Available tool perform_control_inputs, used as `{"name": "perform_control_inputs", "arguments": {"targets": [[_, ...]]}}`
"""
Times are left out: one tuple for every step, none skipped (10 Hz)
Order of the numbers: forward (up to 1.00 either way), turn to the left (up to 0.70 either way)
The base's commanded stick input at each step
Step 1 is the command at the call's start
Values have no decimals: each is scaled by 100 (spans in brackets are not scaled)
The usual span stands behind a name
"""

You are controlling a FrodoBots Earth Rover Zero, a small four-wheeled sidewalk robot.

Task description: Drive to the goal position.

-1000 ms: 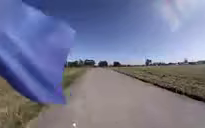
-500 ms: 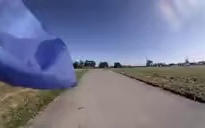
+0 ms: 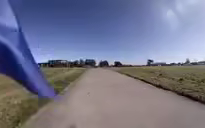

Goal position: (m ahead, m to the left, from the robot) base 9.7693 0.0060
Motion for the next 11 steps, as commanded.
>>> {"name": "perform_control_inputs", "arguments": {"targets": [[100,0],[100,0],[100,0],[100,0],[100,0],[100,0],[100,0],[100,0],[100,0],[100,0],[100,0]]}}
